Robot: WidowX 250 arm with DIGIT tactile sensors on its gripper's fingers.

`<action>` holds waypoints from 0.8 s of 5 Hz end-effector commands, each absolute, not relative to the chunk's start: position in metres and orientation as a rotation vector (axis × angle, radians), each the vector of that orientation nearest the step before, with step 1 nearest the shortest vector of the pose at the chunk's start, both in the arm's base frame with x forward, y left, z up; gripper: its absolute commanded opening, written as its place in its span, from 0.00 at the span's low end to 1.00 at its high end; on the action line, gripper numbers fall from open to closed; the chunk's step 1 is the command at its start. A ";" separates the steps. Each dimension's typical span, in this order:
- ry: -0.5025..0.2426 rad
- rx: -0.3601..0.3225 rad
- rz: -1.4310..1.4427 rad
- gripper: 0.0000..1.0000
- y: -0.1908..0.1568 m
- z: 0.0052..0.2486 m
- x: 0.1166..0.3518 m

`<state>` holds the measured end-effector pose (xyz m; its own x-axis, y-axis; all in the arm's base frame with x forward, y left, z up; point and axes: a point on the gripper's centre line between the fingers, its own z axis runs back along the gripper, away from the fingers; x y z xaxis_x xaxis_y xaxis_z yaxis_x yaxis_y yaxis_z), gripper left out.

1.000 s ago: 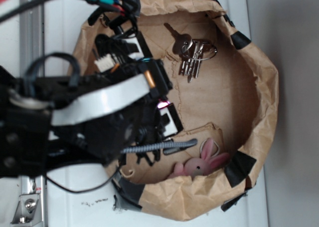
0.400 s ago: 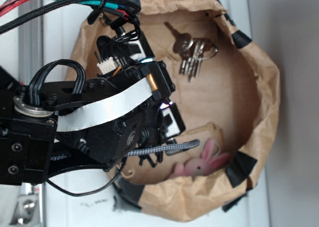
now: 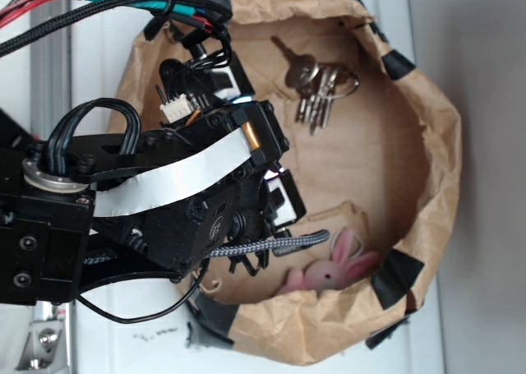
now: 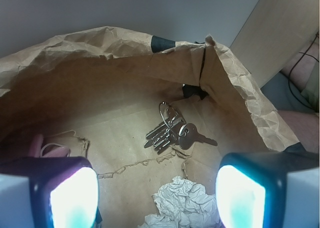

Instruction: Grab the silver keys.

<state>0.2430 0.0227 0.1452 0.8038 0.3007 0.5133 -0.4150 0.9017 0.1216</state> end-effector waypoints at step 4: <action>-0.455 0.273 0.204 1.00 0.053 0.091 0.286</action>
<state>0.2847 0.0437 0.0764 0.8980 0.1038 0.4277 -0.2172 0.9497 0.2254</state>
